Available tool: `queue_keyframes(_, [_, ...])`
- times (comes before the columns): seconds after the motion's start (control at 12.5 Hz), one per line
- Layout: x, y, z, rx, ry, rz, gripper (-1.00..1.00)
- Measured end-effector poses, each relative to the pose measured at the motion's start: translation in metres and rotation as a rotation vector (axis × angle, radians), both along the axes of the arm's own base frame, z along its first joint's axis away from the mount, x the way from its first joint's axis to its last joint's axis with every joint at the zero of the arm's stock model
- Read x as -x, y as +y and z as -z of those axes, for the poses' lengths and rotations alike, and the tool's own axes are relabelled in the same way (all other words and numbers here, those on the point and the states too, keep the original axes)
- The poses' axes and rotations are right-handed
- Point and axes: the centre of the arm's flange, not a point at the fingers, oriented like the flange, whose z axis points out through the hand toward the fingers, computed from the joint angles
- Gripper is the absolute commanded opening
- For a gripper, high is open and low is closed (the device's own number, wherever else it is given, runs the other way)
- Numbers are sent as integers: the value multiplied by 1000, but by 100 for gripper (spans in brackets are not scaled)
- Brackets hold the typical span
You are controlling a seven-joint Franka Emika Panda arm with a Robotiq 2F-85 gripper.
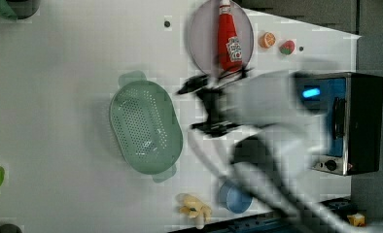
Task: Drag strainer right to left.
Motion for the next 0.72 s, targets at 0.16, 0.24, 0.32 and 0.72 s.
queue_keyframes(0.16, [-26, -73, -87, -44, -75, -43, 100])
queue_keyframes(0.24, [-33, -117, -126, -48, -103, -59, 100])
queue_keyframes(0.32, [-35, -168, -160, -35, -143, -82, 100])
queue_keyframes(0.72, [11, -420, -247, -28, -169, -131, 100])
